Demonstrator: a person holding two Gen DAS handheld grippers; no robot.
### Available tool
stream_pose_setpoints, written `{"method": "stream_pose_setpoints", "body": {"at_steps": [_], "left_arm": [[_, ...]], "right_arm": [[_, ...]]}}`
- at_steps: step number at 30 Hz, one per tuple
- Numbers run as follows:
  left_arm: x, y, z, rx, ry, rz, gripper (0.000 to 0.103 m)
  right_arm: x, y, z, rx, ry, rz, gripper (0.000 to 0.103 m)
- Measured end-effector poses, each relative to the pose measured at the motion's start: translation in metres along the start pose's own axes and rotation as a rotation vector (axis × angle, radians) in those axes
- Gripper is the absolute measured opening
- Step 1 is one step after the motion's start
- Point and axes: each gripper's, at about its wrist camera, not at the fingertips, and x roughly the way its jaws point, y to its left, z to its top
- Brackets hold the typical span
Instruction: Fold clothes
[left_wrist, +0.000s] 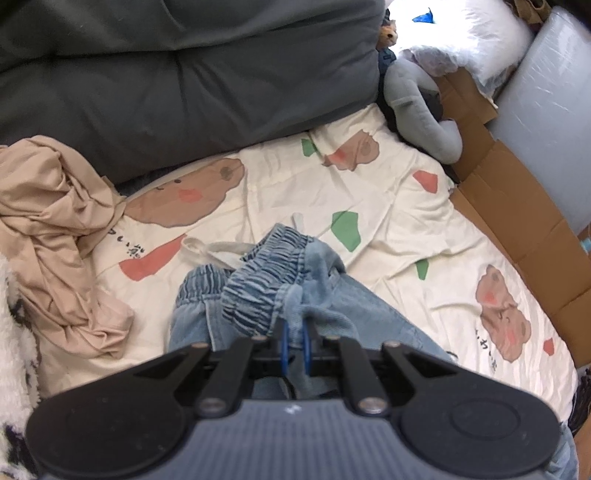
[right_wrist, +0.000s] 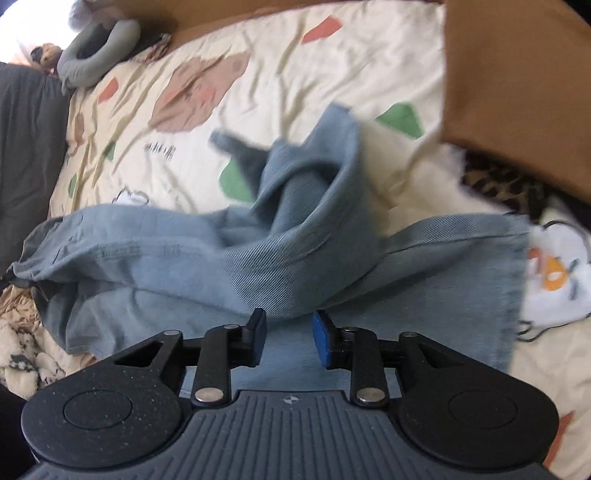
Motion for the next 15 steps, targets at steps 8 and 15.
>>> {"method": "stream_pose_setpoints", "body": {"at_steps": [8,15], "left_arm": [[-0.001,-0.003,0.003,0.013,-0.007,0.0,0.008],[0.0,-0.009,0.01,0.028,-0.02,-0.001,0.008]], "right_arm": [[-0.019,-0.024,0.046,0.062,-0.127,0.008,0.041],[0.014,-0.035,0.089,0.154,-0.174,-0.027,0.041]]}}
